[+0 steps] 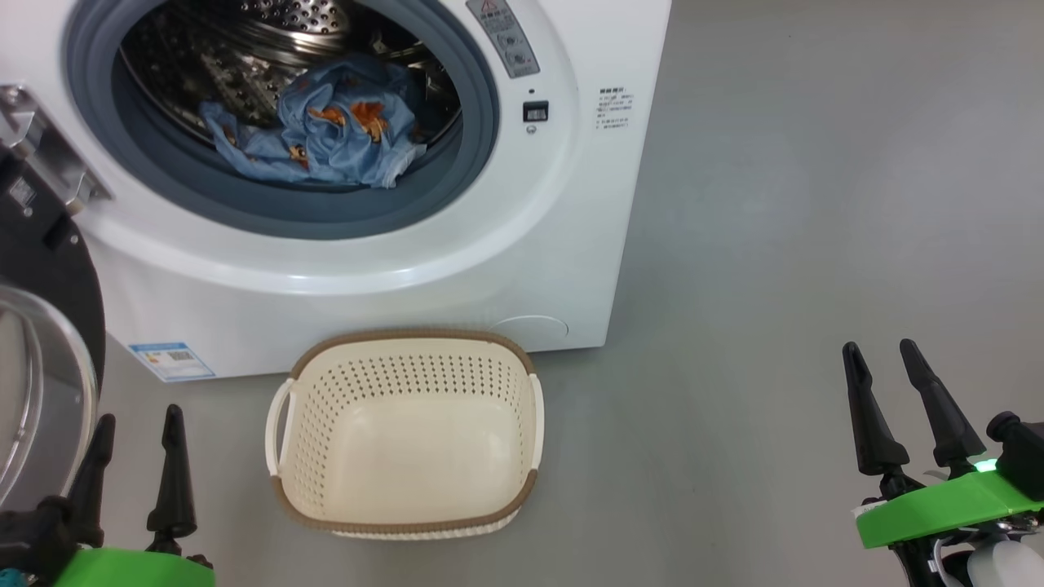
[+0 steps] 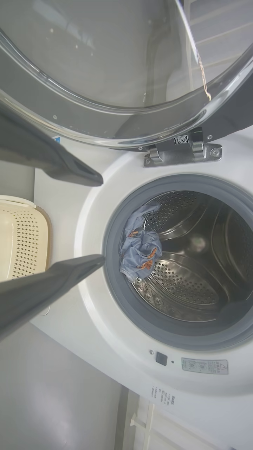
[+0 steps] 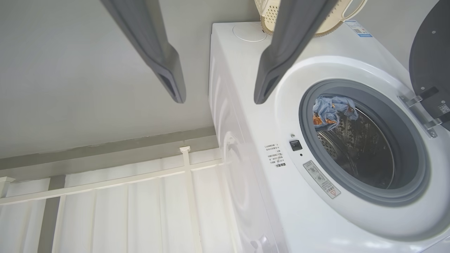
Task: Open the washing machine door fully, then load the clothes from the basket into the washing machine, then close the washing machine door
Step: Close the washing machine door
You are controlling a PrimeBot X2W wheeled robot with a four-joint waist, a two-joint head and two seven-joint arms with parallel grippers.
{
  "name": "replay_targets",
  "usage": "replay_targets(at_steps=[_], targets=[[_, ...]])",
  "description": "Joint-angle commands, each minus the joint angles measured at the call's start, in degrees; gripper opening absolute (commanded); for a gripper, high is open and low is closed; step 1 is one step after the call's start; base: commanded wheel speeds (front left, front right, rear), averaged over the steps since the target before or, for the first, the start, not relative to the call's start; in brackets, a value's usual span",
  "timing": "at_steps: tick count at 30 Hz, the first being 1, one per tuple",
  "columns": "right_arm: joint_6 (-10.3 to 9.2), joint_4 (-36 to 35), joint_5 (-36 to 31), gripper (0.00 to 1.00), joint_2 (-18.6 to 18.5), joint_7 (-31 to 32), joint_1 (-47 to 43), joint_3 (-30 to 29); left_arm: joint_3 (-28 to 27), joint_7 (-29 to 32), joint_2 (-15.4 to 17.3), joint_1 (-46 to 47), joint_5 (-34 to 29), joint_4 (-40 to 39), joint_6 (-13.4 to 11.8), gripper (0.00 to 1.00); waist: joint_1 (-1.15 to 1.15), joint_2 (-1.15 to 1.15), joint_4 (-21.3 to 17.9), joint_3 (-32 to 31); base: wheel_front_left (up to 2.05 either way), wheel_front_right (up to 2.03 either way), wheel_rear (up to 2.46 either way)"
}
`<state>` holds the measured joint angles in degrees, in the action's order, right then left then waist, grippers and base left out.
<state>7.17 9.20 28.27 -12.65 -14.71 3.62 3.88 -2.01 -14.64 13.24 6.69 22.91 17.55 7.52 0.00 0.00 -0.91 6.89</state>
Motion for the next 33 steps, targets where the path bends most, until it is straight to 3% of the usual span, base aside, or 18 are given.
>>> replay_targets(at_steps=[1, 20, 33], targets=[[0.32, -1.49, 0.37, 1.00, -0.92, -0.29, -0.18, 0.98, -2.13, -0.36, 1.40, 1.21, -0.39, -1.60, -0.03, 1.00, 0.00, 0.00, 0.03, 0.00, -1.25, 1.25, 0.00], [0.32, -1.56, 0.22, 1.00, -1.02, -0.29, -0.13, 1.24, -1.24, -0.36, 0.93, 0.70, 0.82, -3.66, -0.03, 1.00, 0.00, 0.00, 1.43, -0.07, -0.29, 0.27, 0.01], [0.32, -1.36, -0.01, 1.00, -2.13, -0.29, 0.72, 3.59, -3.36, -0.36, -2.07, -1.53, 1.63, -4.46, -0.03, 1.00, 0.00, 0.00, 7.41, -0.11, 0.00, 0.00, 0.00]])
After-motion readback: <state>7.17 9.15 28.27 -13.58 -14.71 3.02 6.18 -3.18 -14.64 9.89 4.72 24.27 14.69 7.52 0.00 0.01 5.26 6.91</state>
